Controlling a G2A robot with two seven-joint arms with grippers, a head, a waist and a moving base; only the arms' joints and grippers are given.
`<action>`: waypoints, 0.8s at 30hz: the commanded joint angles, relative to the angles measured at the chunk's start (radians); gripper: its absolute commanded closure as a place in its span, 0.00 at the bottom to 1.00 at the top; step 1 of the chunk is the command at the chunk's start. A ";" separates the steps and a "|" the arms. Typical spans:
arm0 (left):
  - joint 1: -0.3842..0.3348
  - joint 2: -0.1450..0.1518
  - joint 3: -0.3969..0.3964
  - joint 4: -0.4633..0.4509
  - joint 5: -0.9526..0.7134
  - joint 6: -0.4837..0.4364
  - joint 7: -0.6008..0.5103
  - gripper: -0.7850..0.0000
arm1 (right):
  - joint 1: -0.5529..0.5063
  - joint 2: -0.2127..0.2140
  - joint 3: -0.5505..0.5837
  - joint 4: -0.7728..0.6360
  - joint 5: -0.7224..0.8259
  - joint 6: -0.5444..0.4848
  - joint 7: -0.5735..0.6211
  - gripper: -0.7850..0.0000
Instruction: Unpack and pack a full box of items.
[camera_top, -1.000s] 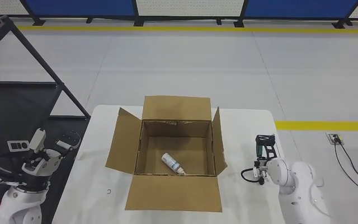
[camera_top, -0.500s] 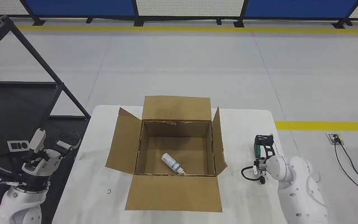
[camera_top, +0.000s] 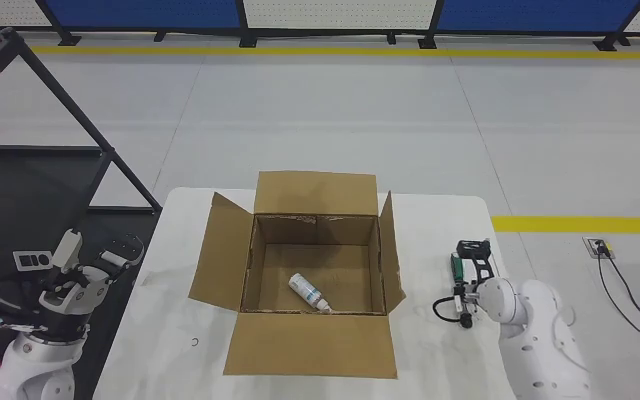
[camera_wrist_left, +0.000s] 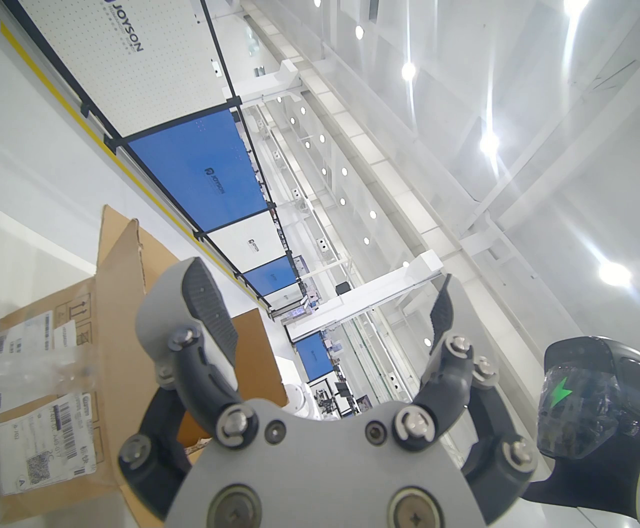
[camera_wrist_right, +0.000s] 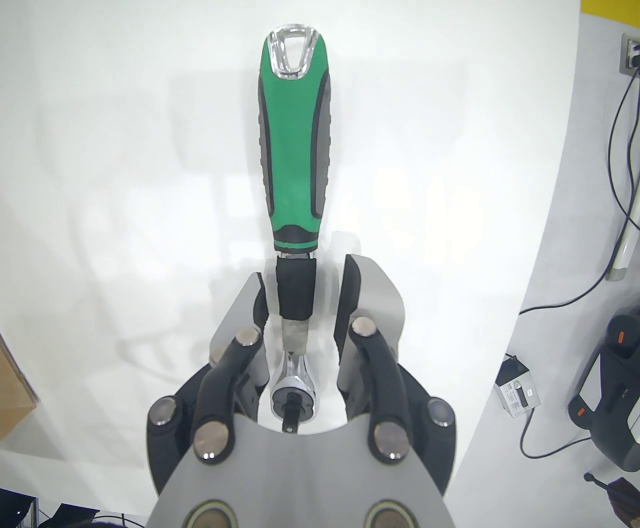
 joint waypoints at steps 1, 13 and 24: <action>0.000 0.000 0.000 0.000 0.000 0.000 0.000 0.00 | -0.006 0.002 0.003 -0.020 -0.001 0.005 -0.002 0.45; 0.000 0.000 0.000 0.000 0.000 0.000 0.000 0.00 | -0.142 0.003 -0.052 -0.560 -0.027 0.059 -0.023 0.00; 0.028 0.000 0.009 -0.017 0.035 -0.011 0.005 0.00 | -0.118 -0.015 -0.291 -0.893 -0.088 0.090 -0.062 0.00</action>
